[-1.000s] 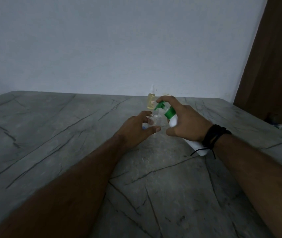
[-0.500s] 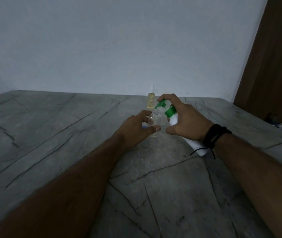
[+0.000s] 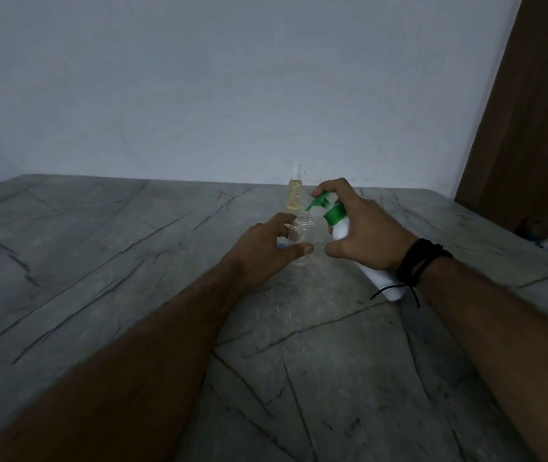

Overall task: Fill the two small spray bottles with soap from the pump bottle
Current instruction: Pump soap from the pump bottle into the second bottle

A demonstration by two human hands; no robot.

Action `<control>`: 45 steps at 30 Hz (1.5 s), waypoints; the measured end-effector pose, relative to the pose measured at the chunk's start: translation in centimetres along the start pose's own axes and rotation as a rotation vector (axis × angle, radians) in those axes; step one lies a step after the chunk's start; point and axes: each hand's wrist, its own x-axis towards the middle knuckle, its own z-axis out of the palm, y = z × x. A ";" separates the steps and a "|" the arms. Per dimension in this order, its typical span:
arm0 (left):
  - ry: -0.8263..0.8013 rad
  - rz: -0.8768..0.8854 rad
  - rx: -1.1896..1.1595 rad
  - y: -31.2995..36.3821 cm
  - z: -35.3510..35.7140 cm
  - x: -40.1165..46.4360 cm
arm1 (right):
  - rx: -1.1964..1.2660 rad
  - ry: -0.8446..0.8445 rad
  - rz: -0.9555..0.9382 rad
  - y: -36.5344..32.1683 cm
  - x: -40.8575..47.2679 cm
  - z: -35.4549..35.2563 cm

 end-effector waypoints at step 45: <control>0.000 0.005 0.008 0.9 -0.3 -0.5 | 0.006 -0.012 -0.005 -0.2 -0.3 0.0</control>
